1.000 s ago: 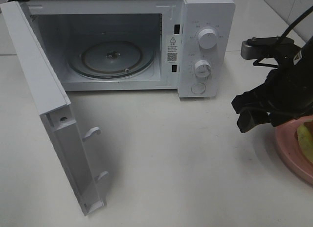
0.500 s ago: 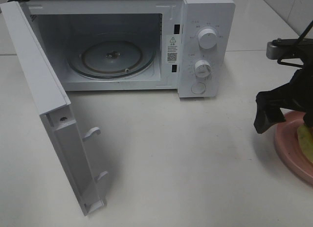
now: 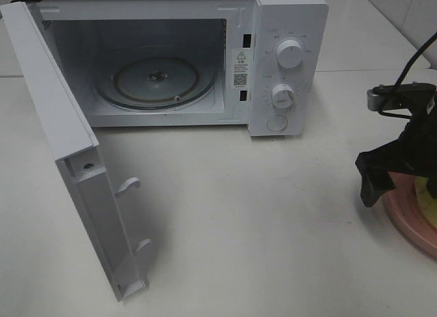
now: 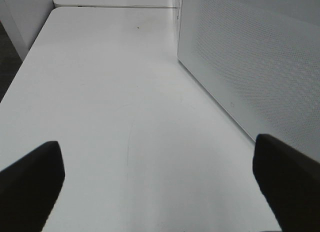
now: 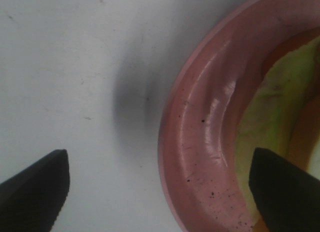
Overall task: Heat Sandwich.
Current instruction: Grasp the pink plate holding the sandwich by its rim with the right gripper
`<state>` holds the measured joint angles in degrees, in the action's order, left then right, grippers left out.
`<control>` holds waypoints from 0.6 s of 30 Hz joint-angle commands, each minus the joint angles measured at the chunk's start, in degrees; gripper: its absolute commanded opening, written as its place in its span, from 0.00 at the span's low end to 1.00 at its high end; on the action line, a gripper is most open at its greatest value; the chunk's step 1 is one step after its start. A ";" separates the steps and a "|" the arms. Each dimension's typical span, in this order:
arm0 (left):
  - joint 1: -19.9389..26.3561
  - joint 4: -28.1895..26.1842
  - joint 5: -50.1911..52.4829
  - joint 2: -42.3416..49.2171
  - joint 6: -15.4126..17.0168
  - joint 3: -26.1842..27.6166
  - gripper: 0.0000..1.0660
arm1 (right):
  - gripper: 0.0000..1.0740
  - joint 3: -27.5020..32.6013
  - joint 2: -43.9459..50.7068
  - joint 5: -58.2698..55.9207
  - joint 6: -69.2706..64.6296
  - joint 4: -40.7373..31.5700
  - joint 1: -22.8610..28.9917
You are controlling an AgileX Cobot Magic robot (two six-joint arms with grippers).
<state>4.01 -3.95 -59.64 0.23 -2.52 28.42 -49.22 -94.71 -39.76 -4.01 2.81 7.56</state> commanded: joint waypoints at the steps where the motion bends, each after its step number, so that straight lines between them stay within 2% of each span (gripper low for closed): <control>1: -0.11 -0.57 0.29 1.49 0.00 -0.17 0.91 | 0.84 -0.23 -2.52 0.63 -2.23 3.04 -0.34; 18: -0.11 -0.57 0.29 1.49 0.00 -0.17 0.91 | 0.82 -0.23 -9.45 4.01 -3.84 3.90 -0.34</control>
<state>4.01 -3.95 -59.64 0.23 -2.52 28.42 -49.22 -103.99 -35.98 -7.39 6.42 7.56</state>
